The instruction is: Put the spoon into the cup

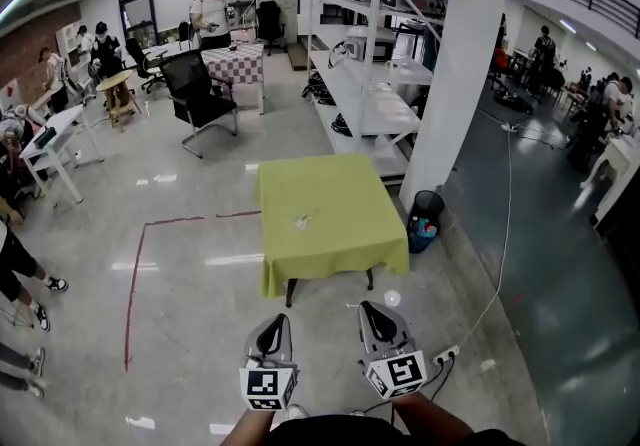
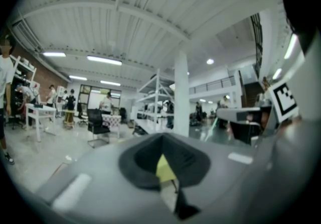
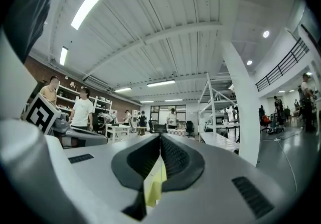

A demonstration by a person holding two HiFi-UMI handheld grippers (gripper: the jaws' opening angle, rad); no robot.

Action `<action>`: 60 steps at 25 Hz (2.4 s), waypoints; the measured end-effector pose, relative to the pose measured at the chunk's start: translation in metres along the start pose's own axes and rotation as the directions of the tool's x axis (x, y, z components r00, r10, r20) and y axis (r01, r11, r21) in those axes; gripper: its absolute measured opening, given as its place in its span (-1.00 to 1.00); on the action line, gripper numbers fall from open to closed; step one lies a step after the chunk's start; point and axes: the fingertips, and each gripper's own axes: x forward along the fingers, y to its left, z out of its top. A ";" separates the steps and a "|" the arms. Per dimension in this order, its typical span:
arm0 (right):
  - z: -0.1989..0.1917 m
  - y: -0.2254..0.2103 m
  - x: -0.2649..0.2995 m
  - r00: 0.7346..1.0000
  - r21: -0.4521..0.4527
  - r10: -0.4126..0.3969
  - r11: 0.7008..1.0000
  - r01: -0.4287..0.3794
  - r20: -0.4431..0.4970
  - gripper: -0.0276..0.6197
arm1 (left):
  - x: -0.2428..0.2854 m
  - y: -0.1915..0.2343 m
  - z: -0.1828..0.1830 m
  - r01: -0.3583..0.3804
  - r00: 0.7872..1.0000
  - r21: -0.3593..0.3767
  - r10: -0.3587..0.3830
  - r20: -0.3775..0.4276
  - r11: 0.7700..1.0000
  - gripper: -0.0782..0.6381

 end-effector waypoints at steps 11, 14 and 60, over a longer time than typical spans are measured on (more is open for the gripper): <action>0.001 0.039 0.019 0.999 -0.008 -0.031 0.999 0.031 -0.008 -0.88 | -0.010 0.039 -0.002 0.042 0.999 0.014 -0.042 -0.006 0.999 -0.76; -0.003 0.044 0.023 1.000 -0.004 -0.022 1.000 0.022 -0.022 -0.88 | -0.009 0.042 -0.002 0.047 0.999 0.011 -0.047 -0.001 0.999 -0.76; -0.027 -0.106 0.209 0.997 0.068 0.078 0.995 -0.078 0.004 -0.88 | 0.200 0.077 0.010 -0.080 0.996 0.023 0.081 -0.039 0.997 -0.76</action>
